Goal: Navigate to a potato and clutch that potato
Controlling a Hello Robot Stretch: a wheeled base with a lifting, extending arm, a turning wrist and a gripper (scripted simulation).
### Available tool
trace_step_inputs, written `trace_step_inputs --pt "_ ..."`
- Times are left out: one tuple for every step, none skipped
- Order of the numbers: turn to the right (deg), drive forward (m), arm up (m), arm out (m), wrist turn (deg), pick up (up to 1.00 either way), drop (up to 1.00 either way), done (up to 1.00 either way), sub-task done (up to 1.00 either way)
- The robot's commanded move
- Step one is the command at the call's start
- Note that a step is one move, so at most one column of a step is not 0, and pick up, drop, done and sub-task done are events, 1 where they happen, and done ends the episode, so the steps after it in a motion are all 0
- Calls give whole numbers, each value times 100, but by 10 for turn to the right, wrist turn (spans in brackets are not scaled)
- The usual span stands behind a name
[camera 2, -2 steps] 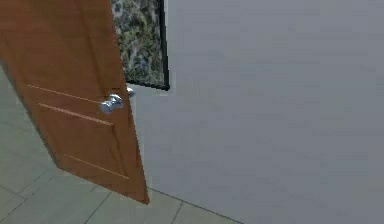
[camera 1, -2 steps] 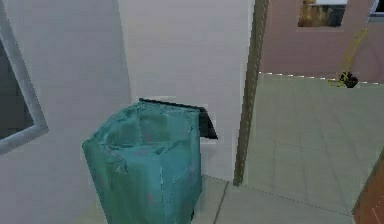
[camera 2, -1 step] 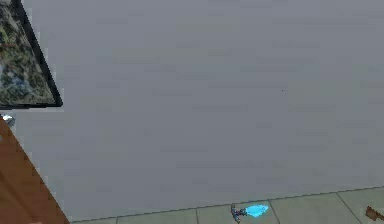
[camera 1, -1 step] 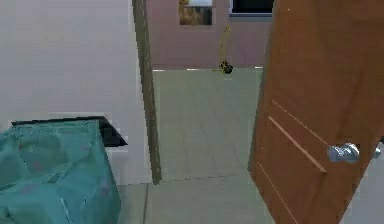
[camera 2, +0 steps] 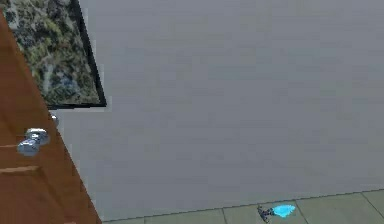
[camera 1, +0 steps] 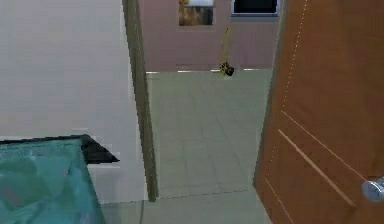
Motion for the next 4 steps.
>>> trace_step_inputs --pt "60 0 0 0 0 0 0 0 0" --pt "0 100 0 0 0 0 0 0 0" --pt "90 0 0 0 0 0 0 0 0" --pt "0 20 0 0 0 0 0 0 0"
